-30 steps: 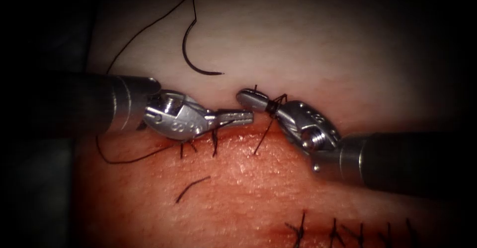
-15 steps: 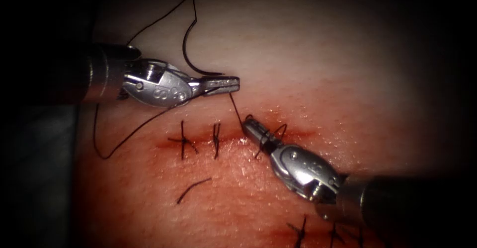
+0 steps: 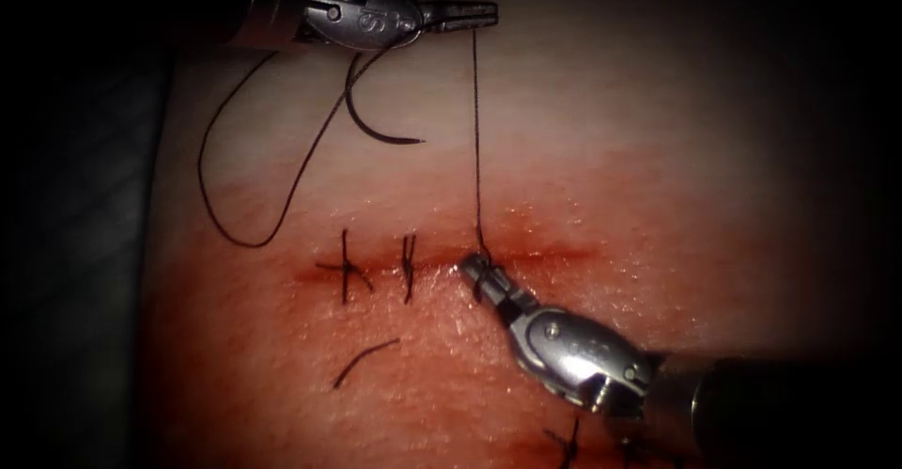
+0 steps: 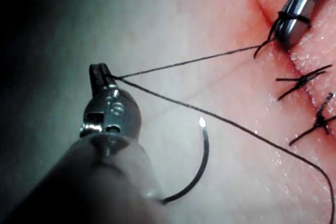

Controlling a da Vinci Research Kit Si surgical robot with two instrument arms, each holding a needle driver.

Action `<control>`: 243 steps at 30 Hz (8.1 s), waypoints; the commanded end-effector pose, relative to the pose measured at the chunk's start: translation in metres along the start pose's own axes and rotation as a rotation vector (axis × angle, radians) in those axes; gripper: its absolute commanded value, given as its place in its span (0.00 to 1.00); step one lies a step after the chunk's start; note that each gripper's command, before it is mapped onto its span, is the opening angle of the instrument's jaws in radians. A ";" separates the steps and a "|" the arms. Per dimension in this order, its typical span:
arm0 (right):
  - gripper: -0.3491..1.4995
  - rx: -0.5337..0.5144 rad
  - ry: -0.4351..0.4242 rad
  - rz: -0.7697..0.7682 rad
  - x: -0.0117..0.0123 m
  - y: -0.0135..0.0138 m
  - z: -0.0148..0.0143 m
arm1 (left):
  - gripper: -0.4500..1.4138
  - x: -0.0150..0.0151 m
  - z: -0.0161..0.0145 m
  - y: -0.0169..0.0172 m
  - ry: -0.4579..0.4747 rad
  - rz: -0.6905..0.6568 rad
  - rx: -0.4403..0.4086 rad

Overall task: Wound Closure
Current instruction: To tie the knot move the right tool down and the left tool up, then loop the suture once around the right gripper clockwise, then pickup the short suture tail with the right hand, then move the left tool down and the right tool up to tie.

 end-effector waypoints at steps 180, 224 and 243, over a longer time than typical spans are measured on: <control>0.72 1.516 -0.034 -0.265 0.0093 0.0034 0.0089 | 0.00 0.0057 -0.0072 0.0174 0.185 -0.042 -0.203; 0.00 1.757 -0.291 -0.567 0.0035 0.0009 0.0063 | 0.00 0.0072 -0.0092 0.0234 0.169 -0.040 -0.239; 0.00 1.477 -0.150 -0.314 0.0081 0.0067 0.0126 | 0.00 0.0150 -0.0128 0.0314 0.125 0.011 -0.360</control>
